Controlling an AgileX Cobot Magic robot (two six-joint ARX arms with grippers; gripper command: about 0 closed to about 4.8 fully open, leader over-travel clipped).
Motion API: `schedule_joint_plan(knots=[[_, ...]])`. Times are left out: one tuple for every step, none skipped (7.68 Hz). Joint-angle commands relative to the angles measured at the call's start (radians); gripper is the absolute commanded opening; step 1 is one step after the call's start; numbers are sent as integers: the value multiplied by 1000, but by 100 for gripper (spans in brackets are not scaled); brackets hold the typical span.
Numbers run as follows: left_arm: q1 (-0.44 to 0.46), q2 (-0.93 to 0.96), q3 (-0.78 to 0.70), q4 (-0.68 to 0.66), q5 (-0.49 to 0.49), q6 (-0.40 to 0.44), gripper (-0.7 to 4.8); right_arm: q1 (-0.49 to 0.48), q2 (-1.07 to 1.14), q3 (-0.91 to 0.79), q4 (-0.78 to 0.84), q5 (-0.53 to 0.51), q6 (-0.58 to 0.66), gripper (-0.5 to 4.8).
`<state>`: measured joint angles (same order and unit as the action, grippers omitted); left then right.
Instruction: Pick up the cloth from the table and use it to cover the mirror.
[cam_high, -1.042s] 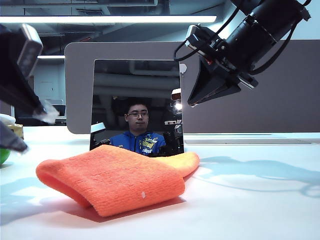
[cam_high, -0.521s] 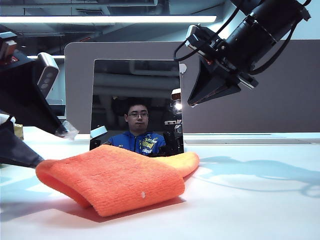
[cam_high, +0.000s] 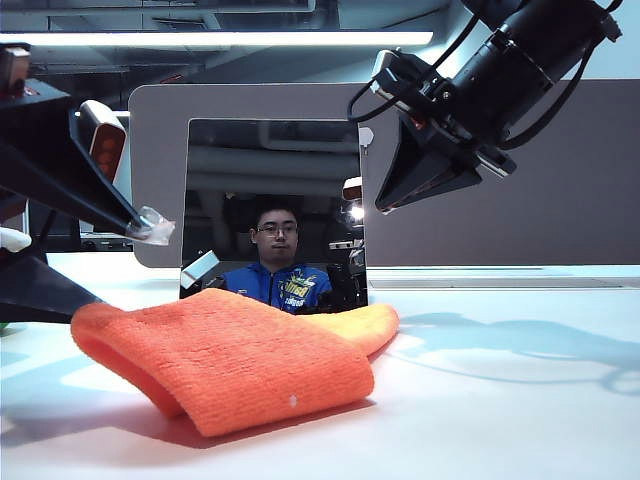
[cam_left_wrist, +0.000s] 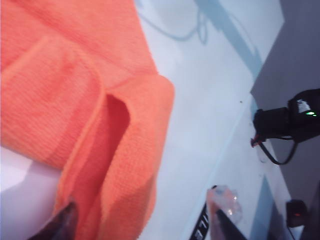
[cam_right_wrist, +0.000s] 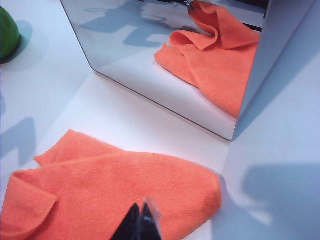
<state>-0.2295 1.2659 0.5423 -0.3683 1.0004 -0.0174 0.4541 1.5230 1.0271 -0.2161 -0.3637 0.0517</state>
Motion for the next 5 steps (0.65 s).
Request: schedule_joint_plan(knots=[[-70, -3, 1, -127, 77, 2, 331, 1, -5, 4, 11, -5, -4, -1], [-99, -3, 1, -143, 76, 2, 331, 1, -5, 4, 11, -5, -4, -1], [-153, -3, 1, -154, 73, 2, 331, 1, -5, 4, 10, -5, -3, -1], [-201, -3, 1, -154, 72, 1, 331, 1, -5, 4, 7, -5, -3, -1], [-286, -3, 2, 47, -187, -87, 326, 1, -5, 4, -26, -21, -3, -1]])
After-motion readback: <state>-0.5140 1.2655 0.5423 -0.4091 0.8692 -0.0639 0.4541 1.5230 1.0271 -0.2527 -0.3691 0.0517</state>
